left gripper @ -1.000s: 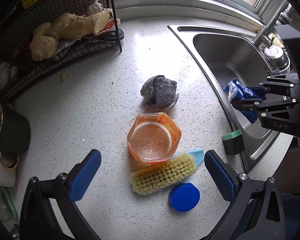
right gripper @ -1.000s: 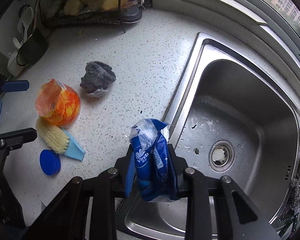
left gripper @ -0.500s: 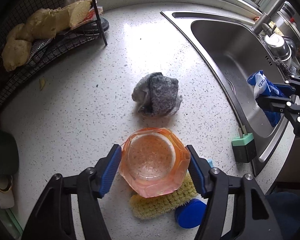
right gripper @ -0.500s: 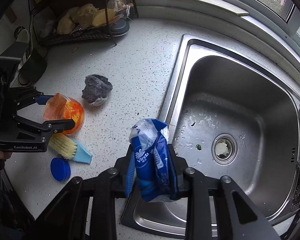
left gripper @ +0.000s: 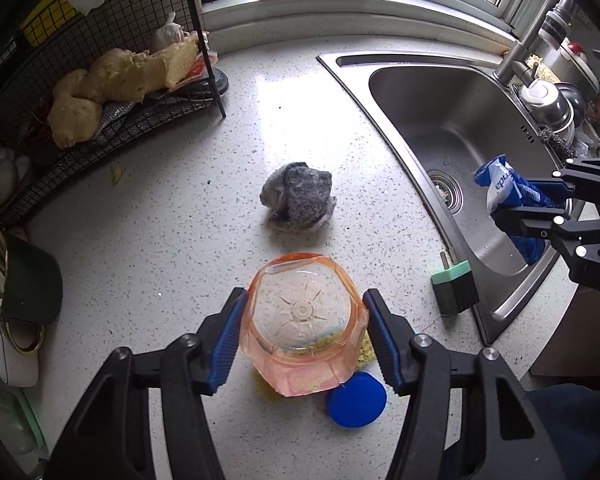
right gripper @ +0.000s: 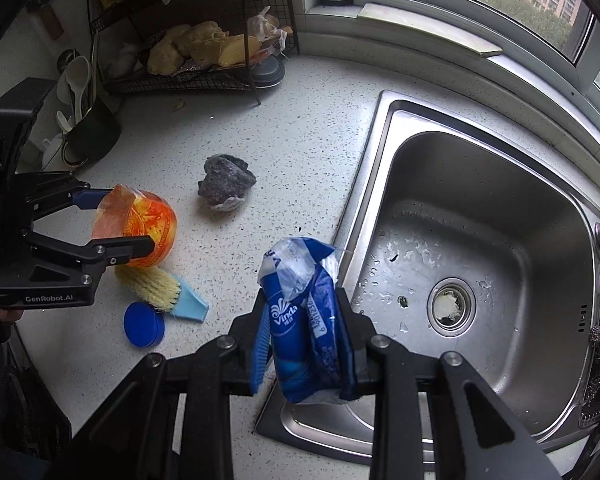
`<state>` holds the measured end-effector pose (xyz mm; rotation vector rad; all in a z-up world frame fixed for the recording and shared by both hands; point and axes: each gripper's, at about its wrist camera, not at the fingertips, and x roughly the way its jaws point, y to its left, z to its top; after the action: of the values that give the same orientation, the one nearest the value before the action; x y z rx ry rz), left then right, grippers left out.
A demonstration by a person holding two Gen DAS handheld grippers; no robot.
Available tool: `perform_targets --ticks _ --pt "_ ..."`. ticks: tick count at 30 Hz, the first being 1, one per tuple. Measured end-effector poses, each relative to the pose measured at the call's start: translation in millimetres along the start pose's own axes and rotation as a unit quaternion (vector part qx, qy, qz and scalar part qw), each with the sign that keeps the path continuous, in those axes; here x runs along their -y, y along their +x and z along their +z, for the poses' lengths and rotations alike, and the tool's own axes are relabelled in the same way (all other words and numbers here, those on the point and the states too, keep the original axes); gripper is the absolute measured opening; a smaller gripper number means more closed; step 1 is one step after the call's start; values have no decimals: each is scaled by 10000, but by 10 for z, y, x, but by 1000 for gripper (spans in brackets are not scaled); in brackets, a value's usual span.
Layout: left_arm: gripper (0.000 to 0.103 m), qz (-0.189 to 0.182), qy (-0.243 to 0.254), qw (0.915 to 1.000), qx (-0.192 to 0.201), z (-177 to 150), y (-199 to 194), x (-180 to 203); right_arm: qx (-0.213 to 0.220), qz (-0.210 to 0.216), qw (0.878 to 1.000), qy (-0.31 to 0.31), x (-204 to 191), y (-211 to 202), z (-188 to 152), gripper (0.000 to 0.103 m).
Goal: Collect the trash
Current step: 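Grasp the orange translucent container with the left tool while the right tool holds the wipes pack, then carry container and wipes pack down toward the red bin with both tools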
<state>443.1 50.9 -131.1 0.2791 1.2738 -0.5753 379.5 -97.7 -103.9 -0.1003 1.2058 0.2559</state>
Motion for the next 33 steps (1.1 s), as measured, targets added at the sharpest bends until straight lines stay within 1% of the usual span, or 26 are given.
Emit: perform_targets --ticks 4,9,16,21,25,33 --pt "56 34 -162 9997 173 -151 -274 155 79 107 9997 -210 -61 -150 -100 27" --pt "56 206 -368 9986 312 -412 -582 433 197 294 9979 -541 -128 -360 -298 27" --pt "56 472 -876 9943 374 -940 -867 872 235 625 9925 -1026 -112 -578 -671 27" --pt "56 660 -1156 9903 395 -1274 -963 1244 206 853 9864 -1392 -45 -706 -1034 27" --pt "56 736 -1391 9865 463 -1523 -1025 1607 214 983 9806 -1683 34 -814 -1332 27" --pt "56 868 -1847 9780 438 -1899 -977 2309 191 1247 9703 -2063 242 -1001 -1905 27"
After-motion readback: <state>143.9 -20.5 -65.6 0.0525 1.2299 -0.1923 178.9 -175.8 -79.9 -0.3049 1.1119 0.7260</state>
